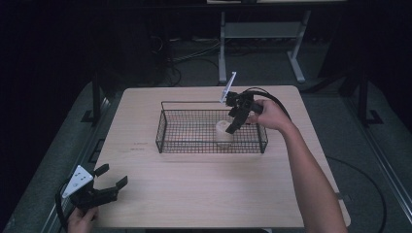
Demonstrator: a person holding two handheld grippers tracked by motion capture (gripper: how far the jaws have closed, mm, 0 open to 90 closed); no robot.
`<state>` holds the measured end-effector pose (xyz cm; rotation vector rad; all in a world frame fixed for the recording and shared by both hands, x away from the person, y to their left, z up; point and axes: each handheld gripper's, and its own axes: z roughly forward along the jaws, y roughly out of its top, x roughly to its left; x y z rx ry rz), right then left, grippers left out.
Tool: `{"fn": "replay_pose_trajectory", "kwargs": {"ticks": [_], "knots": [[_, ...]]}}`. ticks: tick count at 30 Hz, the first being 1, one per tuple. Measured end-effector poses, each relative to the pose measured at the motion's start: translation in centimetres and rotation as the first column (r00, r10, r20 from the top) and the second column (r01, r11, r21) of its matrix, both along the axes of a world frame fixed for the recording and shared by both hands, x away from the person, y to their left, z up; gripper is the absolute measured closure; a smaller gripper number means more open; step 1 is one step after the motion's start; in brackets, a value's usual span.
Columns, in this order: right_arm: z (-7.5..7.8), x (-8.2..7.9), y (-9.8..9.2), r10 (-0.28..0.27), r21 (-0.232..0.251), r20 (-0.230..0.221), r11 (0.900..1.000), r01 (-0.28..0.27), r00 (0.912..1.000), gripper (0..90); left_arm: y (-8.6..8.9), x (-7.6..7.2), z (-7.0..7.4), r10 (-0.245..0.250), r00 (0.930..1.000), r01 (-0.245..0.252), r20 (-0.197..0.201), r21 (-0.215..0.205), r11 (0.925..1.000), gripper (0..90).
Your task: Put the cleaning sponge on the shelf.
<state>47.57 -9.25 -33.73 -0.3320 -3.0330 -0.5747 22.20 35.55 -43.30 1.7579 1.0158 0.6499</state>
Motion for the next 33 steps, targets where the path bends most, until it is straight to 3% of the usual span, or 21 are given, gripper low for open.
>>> {"fn": "replay_pose_trajectory", "kwargs": {"ticks": [11, 19, 33], "knots": [[0.5, -1.0, 0.0, 0.014, 0.002, -0.003, 1.0, -0.014, 0.9999, 18.4, 0.1, 0.0, 0.0, 0.001, 1.0, -0.001, 0.0, -0.003, 1.0, 13.9], [0.2, -1.9, -0.7, 0.015, -0.013, -0.005, 1.0, -0.015, 0.9999, 18.5, 0.0, 0.0, 0.0, -0.002, 1.0, 0.002, -0.001, 0.002, 1.0, 13.9], [-0.2, -3.7, -1.2, 0.033, 0.006, -0.011, 0.999, -0.033, 0.9994, 18.5, -0.1, 0.0, -0.1, -0.003, 1.0, 0.003, -0.005, 0.004, 1.0, 13.9]]}}
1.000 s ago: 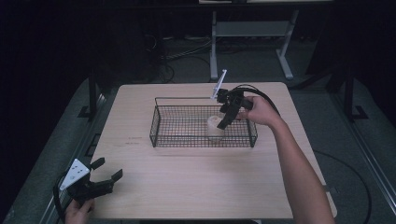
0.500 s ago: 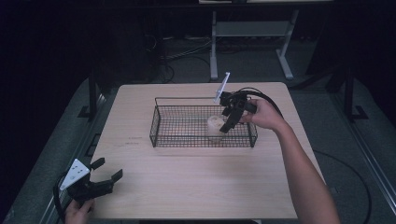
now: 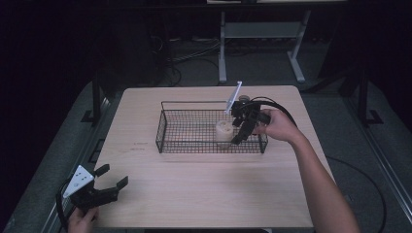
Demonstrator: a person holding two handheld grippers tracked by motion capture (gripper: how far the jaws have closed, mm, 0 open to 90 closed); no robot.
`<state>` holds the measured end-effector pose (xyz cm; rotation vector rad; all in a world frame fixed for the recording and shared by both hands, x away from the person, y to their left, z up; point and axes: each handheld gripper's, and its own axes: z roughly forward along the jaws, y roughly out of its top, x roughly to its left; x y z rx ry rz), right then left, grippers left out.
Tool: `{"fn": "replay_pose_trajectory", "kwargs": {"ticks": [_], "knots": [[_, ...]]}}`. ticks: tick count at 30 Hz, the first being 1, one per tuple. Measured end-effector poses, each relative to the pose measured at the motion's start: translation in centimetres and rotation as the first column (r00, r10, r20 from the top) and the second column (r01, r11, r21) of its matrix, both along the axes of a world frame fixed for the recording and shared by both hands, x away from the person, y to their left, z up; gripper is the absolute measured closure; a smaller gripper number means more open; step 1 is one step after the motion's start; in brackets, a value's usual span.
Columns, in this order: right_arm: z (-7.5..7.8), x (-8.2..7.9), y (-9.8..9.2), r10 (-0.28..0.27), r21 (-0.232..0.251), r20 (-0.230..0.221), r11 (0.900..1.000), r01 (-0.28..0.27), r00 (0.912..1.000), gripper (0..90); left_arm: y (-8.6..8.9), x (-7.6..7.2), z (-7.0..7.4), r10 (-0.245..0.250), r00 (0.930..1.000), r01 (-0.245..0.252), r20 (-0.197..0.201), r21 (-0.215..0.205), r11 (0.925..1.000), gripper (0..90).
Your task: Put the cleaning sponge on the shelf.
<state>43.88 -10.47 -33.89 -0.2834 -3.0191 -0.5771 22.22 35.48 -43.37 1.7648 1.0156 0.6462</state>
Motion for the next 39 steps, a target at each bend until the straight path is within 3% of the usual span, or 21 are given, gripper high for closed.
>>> {"fn": "replay_pose_trajectory", "kwargs": {"ticks": [16, 24, 39], "knots": [[-1.1, -1.5, -0.6, 0.01, -0.018, -0.009, 1.0, -0.01, 0.9999, 18.3, 0.0, 0.0, 0.0, -0.001, 1.0, 0.001, -0.001, 0.001, 1.0, 14.0], [-1.3, -2.5, -0.9, 0.018, 0.006, -0.004, 1.0, -0.018, 0.9998, 18.4, -0.1, 0.0, 0.0, -0.004, 1.0, 0.004, -0.002, 0.002, 1.0, 14.0], [-1.9, -4.4, -1.7, 0.03, 0.002, -0.001, 1.0, -0.03, 0.9995, 18.3, -0.2, 0.0, -0.1, -0.007, 1.0, 0.007, -0.004, 0.004, 1.0, 13.9]]}}
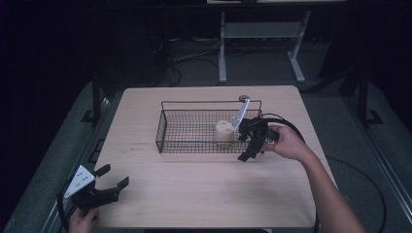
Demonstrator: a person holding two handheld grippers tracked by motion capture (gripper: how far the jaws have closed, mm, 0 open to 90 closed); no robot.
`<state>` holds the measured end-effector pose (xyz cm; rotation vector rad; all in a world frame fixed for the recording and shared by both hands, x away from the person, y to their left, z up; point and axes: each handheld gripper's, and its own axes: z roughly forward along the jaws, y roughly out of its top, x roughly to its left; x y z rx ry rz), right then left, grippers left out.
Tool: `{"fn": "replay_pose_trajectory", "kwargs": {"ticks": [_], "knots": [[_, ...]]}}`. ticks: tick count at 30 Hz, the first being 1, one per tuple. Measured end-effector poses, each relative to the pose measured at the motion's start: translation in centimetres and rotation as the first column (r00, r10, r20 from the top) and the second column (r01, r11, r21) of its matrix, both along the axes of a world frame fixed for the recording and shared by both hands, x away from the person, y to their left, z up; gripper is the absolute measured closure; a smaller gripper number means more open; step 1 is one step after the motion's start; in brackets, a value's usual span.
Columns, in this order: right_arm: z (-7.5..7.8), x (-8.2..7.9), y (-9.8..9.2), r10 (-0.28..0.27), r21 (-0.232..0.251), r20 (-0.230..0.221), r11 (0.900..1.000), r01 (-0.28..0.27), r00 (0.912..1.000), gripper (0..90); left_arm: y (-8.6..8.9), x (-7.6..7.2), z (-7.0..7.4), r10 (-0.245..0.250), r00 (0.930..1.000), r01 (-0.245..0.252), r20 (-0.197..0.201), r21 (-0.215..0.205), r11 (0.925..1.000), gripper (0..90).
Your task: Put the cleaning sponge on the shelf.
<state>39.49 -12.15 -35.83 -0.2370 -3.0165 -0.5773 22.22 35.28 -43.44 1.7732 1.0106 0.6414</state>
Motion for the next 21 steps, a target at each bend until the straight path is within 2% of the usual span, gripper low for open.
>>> {"fn": "replay_pose_trajectory", "kwargs": {"ticks": [8, 11, 16, 18, 21], "knots": [[-0.4, -0.9, -0.5, 0.0, 0.005, 0.001, 1.0, 0.0, 1.0, 18.4, -0.1, 0.0, 0.0, -0.002, 1.0, 0.002, -0.001, 0.002, 1.0, 14.0], [-0.6, -1.2, -0.6, 0.001, -0.015, 0.006, 1.0, -0.001, 1.0, 18.4, -0.1, 0.0, 0.0, -0.003, 1.0, 0.003, -0.002, 0.003, 1.0, 13.9], [-1.0, -1.9, -1.0, -0.002, 0.003, 0.006, 1.0, 0.002, 1.0, 18.5, -0.1, 0.0, 0.0, -0.004, 1.0, 0.004, -0.003, 0.0, 1.0, 13.9], [-1.3, -2.2, -1.1, 0.004, -0.017, 0.009, 1.0, -0.004, 1.0, 18.5, -0.1, 0.0, -0.1, -0.004, 1.0, 0.004, -0.003, 0.0, 1.0, 13.9], [-1.6, -2.8, -1.3, 0.004, -0.005, 0.011, 1.0, -0.004, 0.9999, 18.5, -0.1, 0.0, -0.1, -0.004, 1.0, 0.004, -0.002, -0.001, 1.0, 14.0]]}}
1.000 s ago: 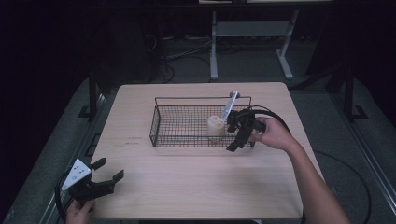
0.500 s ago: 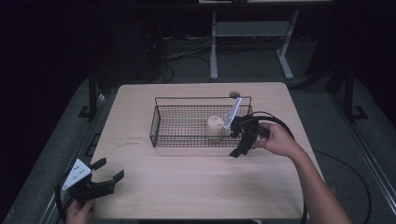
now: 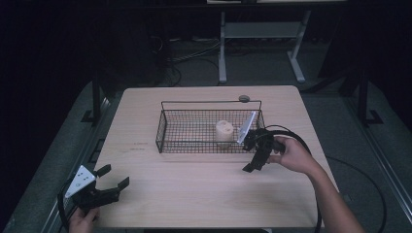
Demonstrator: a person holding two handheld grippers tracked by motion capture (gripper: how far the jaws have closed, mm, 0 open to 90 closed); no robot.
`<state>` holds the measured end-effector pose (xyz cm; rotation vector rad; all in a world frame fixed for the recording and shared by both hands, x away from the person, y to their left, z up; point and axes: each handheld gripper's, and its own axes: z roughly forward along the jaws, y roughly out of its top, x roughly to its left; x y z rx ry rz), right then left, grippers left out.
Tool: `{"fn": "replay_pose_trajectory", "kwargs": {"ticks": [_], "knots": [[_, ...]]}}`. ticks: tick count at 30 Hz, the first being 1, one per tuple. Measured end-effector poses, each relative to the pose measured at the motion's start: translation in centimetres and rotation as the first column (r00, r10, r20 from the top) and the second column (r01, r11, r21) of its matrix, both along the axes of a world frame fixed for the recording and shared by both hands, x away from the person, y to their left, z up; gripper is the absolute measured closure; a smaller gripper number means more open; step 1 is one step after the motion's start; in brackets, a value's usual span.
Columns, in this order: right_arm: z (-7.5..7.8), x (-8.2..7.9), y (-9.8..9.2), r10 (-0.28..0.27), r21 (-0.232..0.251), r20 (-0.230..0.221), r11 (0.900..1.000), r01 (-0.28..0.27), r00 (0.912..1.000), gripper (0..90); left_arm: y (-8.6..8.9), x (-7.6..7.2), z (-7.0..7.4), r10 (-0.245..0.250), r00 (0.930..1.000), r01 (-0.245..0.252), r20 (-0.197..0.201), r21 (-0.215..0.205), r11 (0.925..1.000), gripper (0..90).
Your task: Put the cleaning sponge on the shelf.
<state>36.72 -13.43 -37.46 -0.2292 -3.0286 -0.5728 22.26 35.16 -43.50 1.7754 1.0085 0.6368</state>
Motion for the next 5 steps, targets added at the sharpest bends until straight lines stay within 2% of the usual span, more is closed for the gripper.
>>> {"fn": "replay_pose_trajectory", "kwargs": {"ticks": [3, 5], "knots": [[-0.41, -0.59, -0.1, 0.003, -0.013, 0.008, 1.0, -0.003, 1.0, 18.6, -0.05, 0.03, -0.01, -0.001, 1.0, 0.001, -0.001, -0.002, 1.0, 13.9], [-0.57, -0.93, -0.22, 0.008, 0.0, 0.007, 1.0, -0.008, 0.9999, 18.6, -0.1, 0.04, -0.01, -0.005, 1.0, 0.005, 0.0, 0.001, 1.0, 13.9]]}}
